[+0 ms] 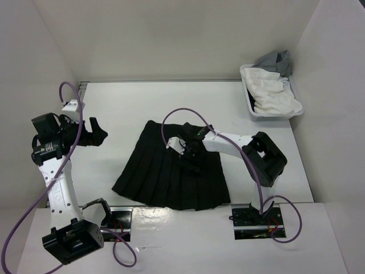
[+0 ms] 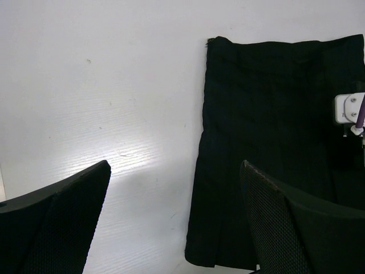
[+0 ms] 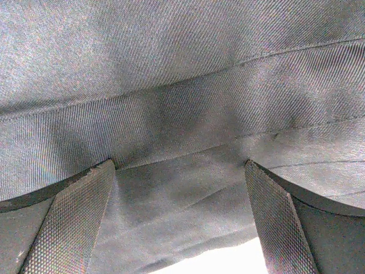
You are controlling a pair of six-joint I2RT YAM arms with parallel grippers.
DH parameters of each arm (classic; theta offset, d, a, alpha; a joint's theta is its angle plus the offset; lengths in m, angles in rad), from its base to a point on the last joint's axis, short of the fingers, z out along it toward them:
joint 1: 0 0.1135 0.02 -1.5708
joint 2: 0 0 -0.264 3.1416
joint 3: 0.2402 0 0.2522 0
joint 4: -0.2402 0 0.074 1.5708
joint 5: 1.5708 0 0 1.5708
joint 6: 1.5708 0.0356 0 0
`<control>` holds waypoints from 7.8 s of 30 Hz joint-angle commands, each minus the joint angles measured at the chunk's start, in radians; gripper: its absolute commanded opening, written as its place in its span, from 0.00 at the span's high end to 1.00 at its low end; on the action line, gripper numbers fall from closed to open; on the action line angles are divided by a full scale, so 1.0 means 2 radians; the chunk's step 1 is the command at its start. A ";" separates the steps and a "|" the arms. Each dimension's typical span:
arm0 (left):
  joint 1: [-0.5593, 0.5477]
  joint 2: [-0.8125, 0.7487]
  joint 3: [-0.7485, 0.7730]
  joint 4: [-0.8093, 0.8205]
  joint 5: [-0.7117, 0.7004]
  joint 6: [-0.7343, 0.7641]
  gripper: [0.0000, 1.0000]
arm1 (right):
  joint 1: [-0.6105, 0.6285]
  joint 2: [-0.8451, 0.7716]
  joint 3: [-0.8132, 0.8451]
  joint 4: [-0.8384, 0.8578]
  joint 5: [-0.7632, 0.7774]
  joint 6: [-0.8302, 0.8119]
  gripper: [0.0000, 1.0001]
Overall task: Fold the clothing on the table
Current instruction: Flatten the skirt out, then fold the skirt
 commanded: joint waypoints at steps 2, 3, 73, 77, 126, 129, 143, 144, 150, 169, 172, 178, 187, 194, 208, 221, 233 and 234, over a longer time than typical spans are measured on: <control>-0.001 -0.004 -0.004 0.002 0.020 0.022 0.00 | 0.003 0.020 0.026 -0.050 0.018 -0.049 0.01; -0.001 0.004 0.002 -0.003 0.024 0.029 0.00 | 0.003 0.014 0.038 -0.059 0.006 -0.049 0.01; -0.258 0.676 0.413 -0.063 0.079 0.160 1.00 | -0.407 -0.017 0.168 -0.173 -0.332 0.001 0.01; -0.248 0.660 0.402 -0.063 0.075 0.153 1.00 | -0.379 0.027 0.222 -0.148 -0.338 0.013 0.03; -0.248 0.648 0.388 -0.067 0.059 0.148 1.00 | -0.323 0.275 0.383 -0.145 -0.427 0.009 0.58; -0.248 0.648 0.393 -0.067 0.059 0.148 1.00 | -0.323 0.280 0.383 -0.145 -0.427 0.009 0.80; -0.179 0.670 0.432 -0.121 0.170 0.163 0.97 | -0.353 0.275 0.381 -0.120 -0.389 0.041 1.00; -0.172 0.670 0.432 -0.121 0.174 0.163 0.97 | -0.353 0.280 0.381 -0.120 -0.389 0.041 1.00; -0.168 0.671 0.414 -0.115 0.185 0.163 0.93 | -0.358 0.286 0.398 -0.120 -0.380 0.050 1.00; -0.168 0.680 0.486 -0.094 0.142 0.112 0.52 | -0.353 0.258 0.454 -0.127 -0.341 0.080 0.52; -0.163 0.646 0.451 -0.067 0.122 0.107 0.34 | -0.353 0.210 0.400 -0.112 -0.341 0.080 0.34; -0.137 0.604 0.375 -0.035 0.118 0.089 0.28 | -0.353 0.158 0.323 -0.080 -0.335 0.080 0.30; -0.137 0.593 0.276 0.019 0.118 0.084 0.28 | -0.348 0.138 0.307 -0.080 -0.345 0.075 0.30; -0.142 0.618 0.288 0.033 0.140 0.084 0.31 | -0.348 0.129 0.298 -0.080 -0.340 0.075 0.30; -0.157 0.668 0.335 0.028 0.145 0.084 0.43 | -0.348 0.142 0.298 -0.085 -0.335 0.075 0.30; -0.173 0.674 0.346 0.007 0.150 0.094 1.00 | -0.348 0.214 0.364 -0.101 -0.373 0.075 0.30; -0.173 0.669 0.332 0.007 0.140 0.094 1.00 | -0.348 0.282 0.399 -0.116 -0.410 0.071 0.32; -0.173 0.669 0.332 0.007 0.140 0.094 1.00 | -0.348 0.287 0.399 -0.116 -0.410 0.066 0.32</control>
